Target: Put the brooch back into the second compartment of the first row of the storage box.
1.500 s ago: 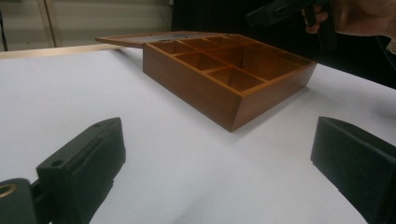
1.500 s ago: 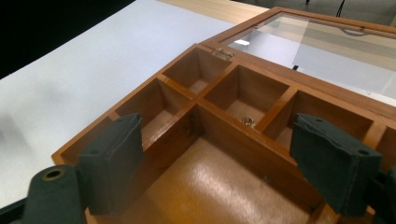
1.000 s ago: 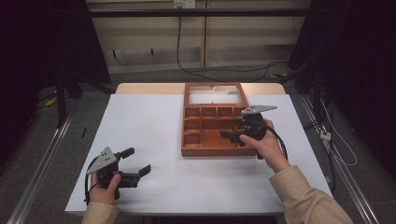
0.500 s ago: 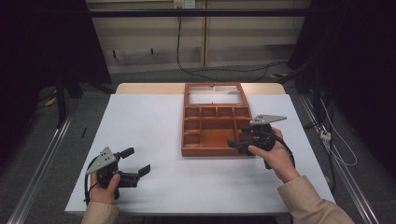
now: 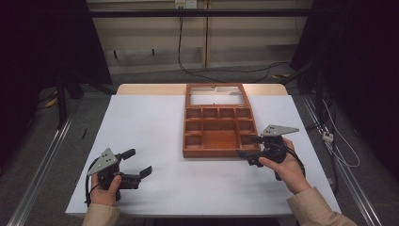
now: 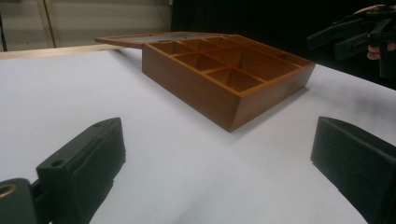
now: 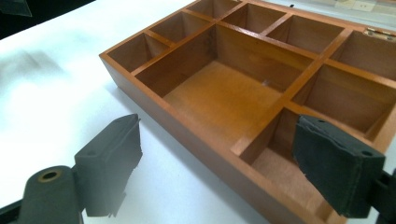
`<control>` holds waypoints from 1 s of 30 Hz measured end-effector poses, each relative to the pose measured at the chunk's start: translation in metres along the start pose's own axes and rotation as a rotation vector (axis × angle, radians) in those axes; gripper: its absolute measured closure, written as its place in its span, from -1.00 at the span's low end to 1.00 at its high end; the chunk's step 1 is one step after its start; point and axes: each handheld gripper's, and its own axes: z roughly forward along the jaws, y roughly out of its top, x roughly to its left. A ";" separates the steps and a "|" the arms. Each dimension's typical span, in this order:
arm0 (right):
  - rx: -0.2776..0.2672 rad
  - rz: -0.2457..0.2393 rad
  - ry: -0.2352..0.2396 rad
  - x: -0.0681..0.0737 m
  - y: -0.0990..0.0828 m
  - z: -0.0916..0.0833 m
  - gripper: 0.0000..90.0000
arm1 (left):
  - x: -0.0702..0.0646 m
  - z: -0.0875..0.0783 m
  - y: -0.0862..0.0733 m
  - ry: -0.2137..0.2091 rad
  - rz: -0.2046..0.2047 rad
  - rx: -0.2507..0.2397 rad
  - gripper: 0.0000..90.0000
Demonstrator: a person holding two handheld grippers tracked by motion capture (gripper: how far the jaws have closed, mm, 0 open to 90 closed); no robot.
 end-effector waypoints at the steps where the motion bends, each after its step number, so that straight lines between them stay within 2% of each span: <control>1: 0.000 -0.004 0.002 0.000 -0.002 -0.001 -0.64 | 0.000 0.000 0.000 -0.001 0.001 0.001 -0.94; 16: 0.001 -0.014 -0.016 0.006 -0.027 -0.017 -0.64 | 0.000 0.000 0.000 -0.003 0.006 0.004 -0.94; 30: -0.020 0.010 -0.043 0.006 -0.051 -0.033 -0.63 | 0.000 0.001 0.000 -0.006 0.010 0.010 -0.94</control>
